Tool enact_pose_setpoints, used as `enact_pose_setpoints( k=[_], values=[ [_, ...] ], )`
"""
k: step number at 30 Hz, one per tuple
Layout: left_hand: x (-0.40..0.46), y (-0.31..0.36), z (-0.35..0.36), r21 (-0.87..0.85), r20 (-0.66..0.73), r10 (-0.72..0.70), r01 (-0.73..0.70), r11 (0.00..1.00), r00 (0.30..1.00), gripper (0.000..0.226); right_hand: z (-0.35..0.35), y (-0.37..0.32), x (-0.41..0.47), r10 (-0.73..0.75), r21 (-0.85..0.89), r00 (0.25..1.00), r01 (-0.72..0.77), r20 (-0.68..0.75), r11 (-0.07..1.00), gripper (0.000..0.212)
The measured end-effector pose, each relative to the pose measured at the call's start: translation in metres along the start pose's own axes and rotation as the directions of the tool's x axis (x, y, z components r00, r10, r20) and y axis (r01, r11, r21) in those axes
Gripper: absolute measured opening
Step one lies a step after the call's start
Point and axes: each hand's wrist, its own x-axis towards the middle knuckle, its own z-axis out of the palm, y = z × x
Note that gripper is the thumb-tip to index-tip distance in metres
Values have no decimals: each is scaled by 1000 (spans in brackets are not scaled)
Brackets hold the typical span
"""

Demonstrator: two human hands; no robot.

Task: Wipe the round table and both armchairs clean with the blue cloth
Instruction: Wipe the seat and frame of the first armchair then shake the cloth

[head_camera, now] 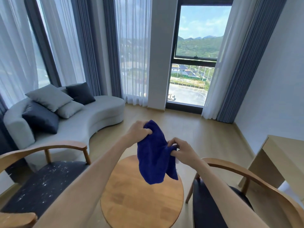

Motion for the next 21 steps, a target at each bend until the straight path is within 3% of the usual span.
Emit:
enact_pose_setpoints(
  k=[4, 7, 12, 21],
  values=[
    [3, 11, 0, -66, -45, 77, -80, 995, 996, 19, -7, -7, 3, 68, 133, 994, -79, 88, 988, 33],
    [5, 21, 4, -35, -2, 151, -151, 988, 989, 21, -7, -22, 9, 22, 301, 994, -54, 107, 952, 53],
    [8, 33, 4, 2, 29, 168, -168, 986, 985, 19, -10, -38, 19, -42, 145, 997, 51, -60, 988, 14],
    [5, 33, -3, -31, -26, 115, -116, 993, 993, 25, -13, -35, 24, -81, 154, 989, 100, -125, 983, 9]
  ],
)
